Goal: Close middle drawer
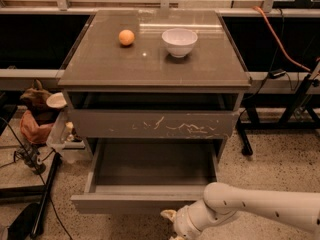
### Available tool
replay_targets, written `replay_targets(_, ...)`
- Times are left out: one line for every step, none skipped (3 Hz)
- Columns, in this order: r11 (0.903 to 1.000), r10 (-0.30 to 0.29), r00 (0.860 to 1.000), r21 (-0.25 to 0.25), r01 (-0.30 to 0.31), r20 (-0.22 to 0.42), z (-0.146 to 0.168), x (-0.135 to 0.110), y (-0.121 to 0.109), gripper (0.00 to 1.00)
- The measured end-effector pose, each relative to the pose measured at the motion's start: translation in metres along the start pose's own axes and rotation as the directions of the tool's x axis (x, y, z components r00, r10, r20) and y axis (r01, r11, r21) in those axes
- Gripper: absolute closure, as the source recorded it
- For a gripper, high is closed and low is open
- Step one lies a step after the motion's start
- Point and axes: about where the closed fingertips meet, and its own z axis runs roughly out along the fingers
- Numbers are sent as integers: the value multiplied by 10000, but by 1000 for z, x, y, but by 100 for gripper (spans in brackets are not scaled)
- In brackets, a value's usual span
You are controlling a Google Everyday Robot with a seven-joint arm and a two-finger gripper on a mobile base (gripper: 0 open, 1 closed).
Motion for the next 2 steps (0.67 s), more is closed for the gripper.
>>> replay_targets(9991,-288,9991,313,298,-311,5,13,-19,0)
replay_targets(9891,-635,9939,1272,747,-897,-6,16,-57,0)
